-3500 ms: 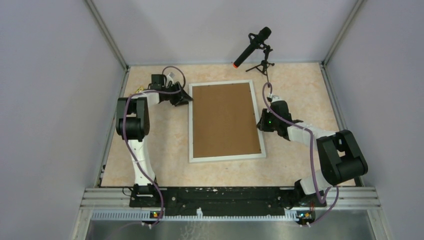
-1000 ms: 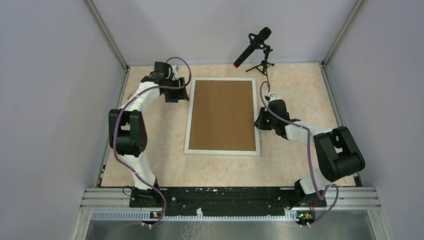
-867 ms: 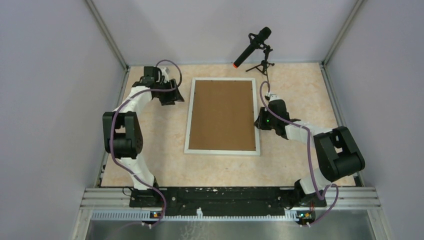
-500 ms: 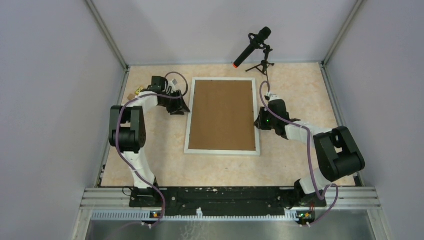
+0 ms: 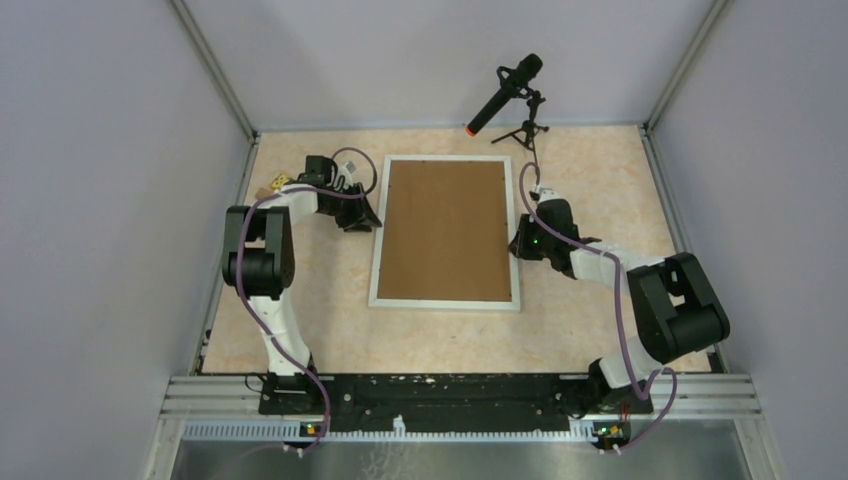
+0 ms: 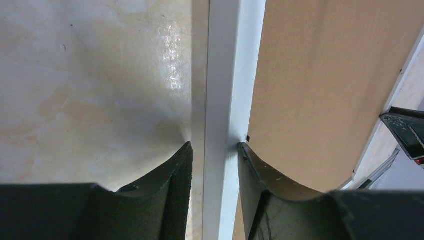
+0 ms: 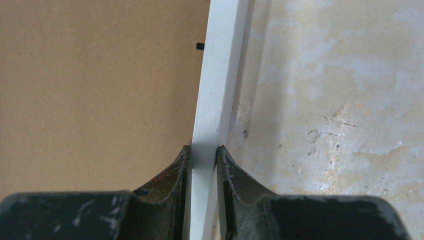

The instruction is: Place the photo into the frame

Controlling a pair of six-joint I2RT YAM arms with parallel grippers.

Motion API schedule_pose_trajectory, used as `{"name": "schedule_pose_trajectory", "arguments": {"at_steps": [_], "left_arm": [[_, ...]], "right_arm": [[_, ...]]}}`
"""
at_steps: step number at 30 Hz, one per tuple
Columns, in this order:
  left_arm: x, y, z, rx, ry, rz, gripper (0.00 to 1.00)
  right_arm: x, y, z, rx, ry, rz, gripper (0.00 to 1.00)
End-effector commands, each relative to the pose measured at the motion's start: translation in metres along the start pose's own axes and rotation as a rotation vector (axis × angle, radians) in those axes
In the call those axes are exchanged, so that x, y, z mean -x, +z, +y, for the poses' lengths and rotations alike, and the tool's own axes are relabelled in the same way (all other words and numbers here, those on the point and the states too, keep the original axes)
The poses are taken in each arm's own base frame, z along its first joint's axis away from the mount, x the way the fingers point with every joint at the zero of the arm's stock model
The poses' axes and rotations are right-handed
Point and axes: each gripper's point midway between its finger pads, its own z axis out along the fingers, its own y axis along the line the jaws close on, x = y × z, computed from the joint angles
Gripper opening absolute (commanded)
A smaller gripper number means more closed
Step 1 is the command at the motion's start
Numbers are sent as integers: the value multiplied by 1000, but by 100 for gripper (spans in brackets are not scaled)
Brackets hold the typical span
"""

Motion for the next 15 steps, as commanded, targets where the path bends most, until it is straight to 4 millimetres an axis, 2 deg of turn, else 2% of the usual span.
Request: {"name": "schedule_pose_trajectory", "arguments": {"at_steps": [1,8,15], "left_arm": [[15,6,4,15,16,-39,45],[13,11,6,23,20,-25,47],[-5,16,12,60,25,20,46]], "right_arm": [[-78,-1,-7,-19,-36,264,0],[-78,-1,-7,-19,-36,264,0],[-79,-1,-8,-21,-36,266,0]]}}
